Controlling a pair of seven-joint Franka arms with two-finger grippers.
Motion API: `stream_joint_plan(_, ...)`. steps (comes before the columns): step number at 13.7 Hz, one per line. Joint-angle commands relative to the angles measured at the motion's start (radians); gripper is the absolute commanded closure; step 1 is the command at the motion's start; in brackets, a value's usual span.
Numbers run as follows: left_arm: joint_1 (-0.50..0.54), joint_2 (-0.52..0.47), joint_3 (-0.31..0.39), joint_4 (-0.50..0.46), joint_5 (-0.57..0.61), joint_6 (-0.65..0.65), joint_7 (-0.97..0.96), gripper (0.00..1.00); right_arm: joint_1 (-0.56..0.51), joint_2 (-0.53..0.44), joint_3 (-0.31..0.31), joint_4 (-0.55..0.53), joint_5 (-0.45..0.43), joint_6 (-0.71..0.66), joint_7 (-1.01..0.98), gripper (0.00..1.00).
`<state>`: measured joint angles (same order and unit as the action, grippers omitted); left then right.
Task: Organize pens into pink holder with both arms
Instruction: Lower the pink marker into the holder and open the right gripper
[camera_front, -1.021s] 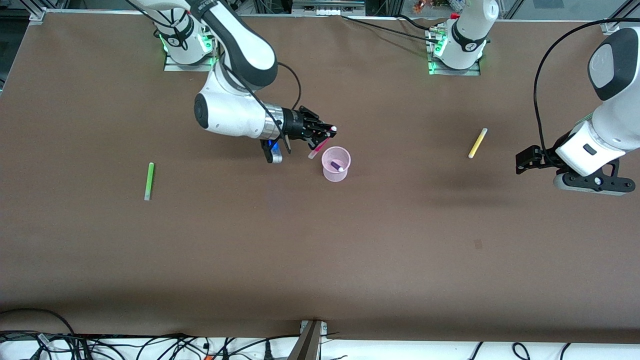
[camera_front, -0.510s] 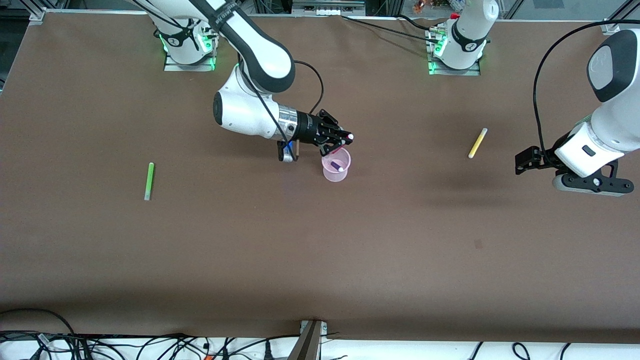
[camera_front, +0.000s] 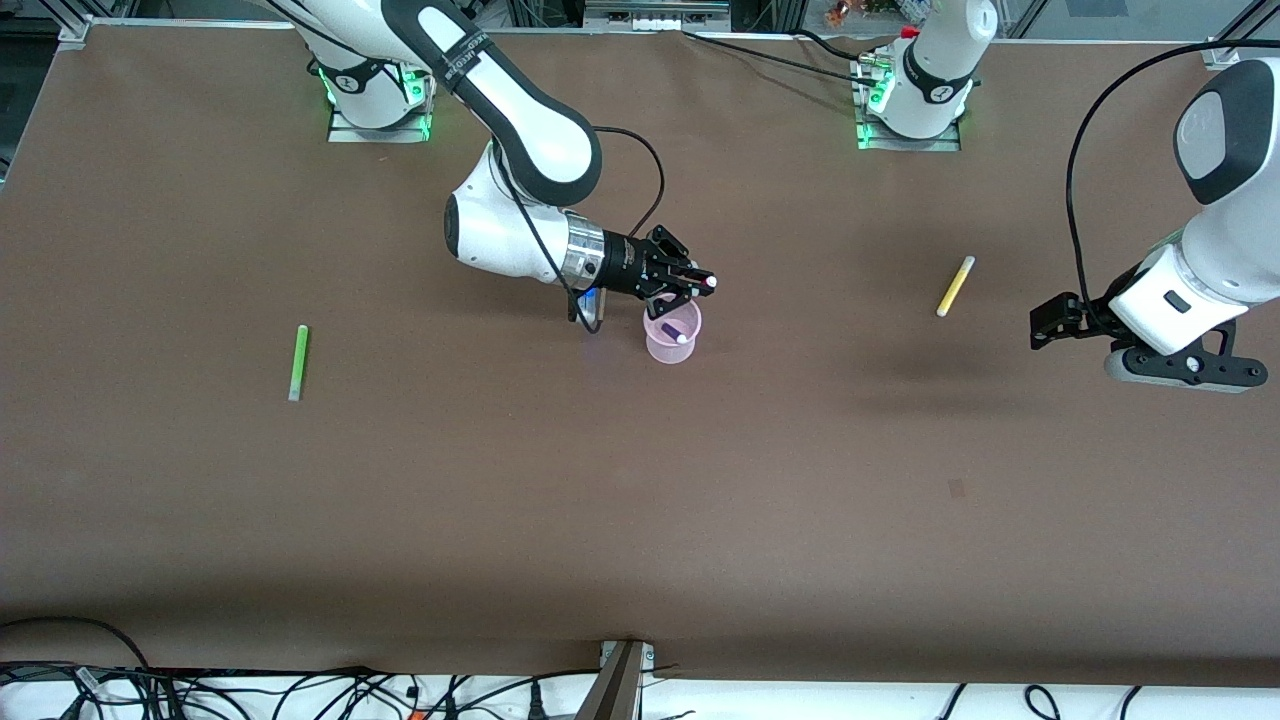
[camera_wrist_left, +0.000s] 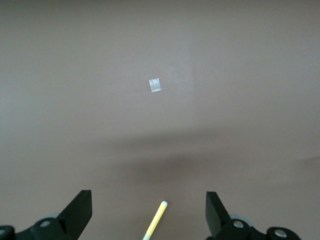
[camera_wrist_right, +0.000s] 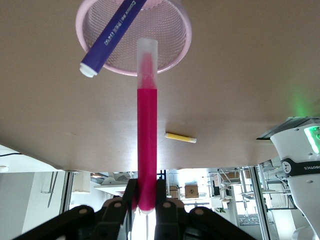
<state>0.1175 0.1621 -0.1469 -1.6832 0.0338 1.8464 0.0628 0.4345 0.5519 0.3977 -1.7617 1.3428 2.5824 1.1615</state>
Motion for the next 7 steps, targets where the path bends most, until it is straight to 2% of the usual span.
stream_joint_plan(1, -0.002, 0.013, -0.003, 0.030, 0.011, -0.021, -0.001, 0.00, 0.020, 0.039, -0.008, 0.025, 0.022, 0.015, -0.055, 0.95)
stream_joint_plan(4, -0.002, 0.013, -0.003, 0.030, 0.011, -0.021, -0.001, 0.00, 0.020, 0.060, -0.008, 0.025, 0.016, 0.015, -0.109, 0.89)
stream_joint_plan(7, -0.002, 0.013, -0.003, 0.030, 0.011, -0.021, -0.001, 0.00, 0.018, 0.062, -0.010, 0.025, 0.013, 0.013, -0.140, 0.88)
